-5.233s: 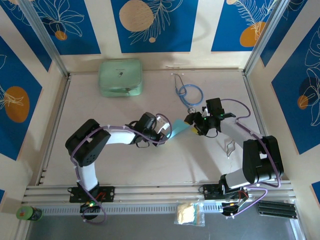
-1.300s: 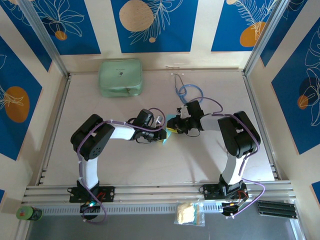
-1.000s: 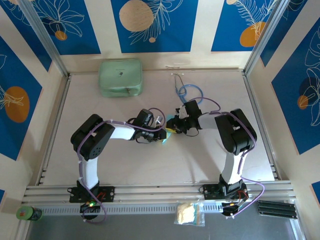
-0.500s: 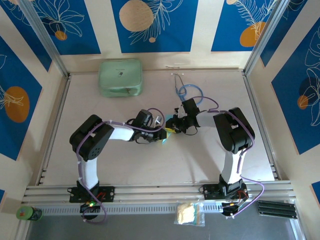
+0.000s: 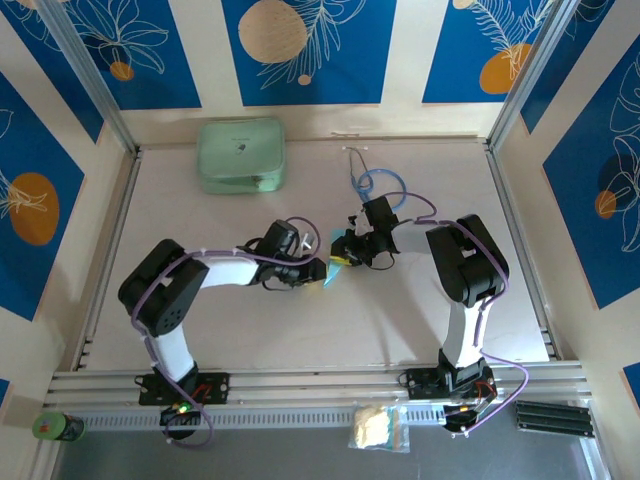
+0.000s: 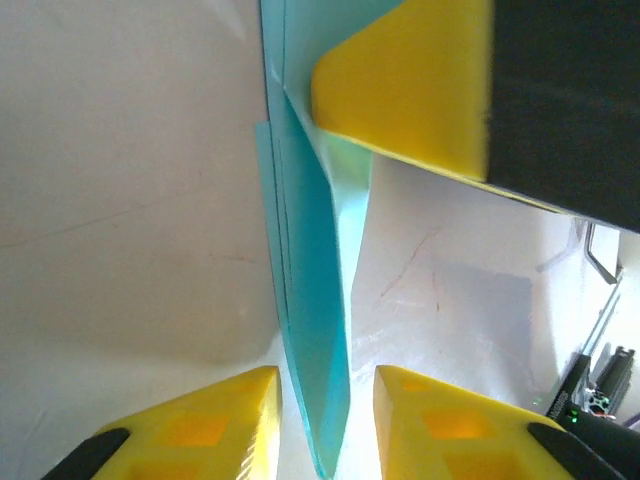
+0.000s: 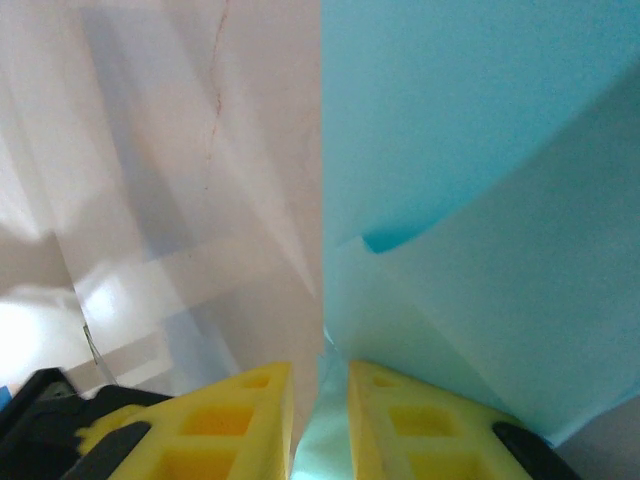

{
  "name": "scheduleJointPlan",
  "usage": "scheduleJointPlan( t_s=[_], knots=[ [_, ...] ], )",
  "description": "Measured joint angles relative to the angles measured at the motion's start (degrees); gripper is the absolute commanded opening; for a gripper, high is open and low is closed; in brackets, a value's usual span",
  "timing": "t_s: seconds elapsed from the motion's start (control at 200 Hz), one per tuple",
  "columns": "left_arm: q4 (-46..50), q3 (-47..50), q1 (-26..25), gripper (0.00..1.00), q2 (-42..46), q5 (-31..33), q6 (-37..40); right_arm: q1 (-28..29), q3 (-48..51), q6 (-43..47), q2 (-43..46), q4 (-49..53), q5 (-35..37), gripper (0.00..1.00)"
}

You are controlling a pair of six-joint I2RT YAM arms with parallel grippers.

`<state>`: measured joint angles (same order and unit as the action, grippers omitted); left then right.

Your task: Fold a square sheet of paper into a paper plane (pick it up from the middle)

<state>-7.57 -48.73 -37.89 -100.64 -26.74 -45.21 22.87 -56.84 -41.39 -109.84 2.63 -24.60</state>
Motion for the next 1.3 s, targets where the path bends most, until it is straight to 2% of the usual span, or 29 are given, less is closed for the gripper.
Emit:
scheduleJointPlan(
  t_s=[0.135, 0.34, 0.695, 1.301],
  knots=[
    [-0.1, -0.1, -0.2, 0.25, 3.4, 1.7, 0.2, 0.0, -0.1, 0.1, 0.0, 0.2, 0.2, 0.23],
    [-4.1, -0.7, -1.7, 0.16, 1.8, 1.3, -1.3, 0.0, -0.1, 0.1, 0.0, 0.3, 0.2, 0.22],
    [-5.3, -3.5, -2.7, 0.15, -4.5, -0.9, -1.5, 0.0, -0.7, 0.1, -0.3, 1.3, 0.2, 0.21],
    [-1.5, -4.7, -3.5, 0.13, -6.8, -1.3, -0.5, 0.0, -1.9, 0.1, -1.0, 3.2, 0.4, 0.20]
  ],
)
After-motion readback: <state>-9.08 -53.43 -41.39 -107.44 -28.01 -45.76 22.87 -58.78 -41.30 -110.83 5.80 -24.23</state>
